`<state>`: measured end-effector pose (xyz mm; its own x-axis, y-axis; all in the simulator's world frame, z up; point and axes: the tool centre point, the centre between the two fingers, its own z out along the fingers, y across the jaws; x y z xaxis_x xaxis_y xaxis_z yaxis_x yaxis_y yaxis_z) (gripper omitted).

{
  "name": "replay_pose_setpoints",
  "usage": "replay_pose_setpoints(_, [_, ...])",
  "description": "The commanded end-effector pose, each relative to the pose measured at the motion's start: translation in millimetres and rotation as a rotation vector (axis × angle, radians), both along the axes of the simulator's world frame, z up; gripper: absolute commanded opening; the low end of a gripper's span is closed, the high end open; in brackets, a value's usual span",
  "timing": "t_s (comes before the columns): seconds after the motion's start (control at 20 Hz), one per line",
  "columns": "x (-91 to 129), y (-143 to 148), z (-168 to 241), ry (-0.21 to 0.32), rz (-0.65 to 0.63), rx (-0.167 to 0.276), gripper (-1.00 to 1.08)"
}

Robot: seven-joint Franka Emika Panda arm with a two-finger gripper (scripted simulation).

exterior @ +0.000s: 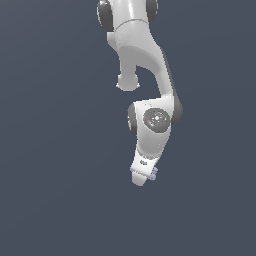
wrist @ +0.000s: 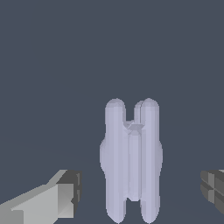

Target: Pick up the object and move it to a goal position.

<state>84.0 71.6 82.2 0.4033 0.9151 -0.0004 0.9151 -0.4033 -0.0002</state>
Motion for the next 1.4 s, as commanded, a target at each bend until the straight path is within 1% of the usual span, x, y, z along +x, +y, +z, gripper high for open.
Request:
replay_pose_setpoints(0.0, [0, 0, 0, 0.0, 0.0, 0.0, 1.0])
replay_pose_setpoints(0.25, [0, 0, -10, 0.0, 0.001, 0.0, 1.0])
replay_pose_setpoints(0.6, [-1, 0, -45, 0.0, 0.005, 0.0, 1.0])
replay_pose_setpoints(0.9, [0, 0, -50, 0.0, 0.005, 0.0, 1.0])
replay_pose_setpoints(0.95, [0, 0, -50, 0.0, 0.005, 0.0, -1.0])
replay_pose_setpoints(1.35, [0, 0, -50, 0.0, 0.005, 0.0, -1.0])
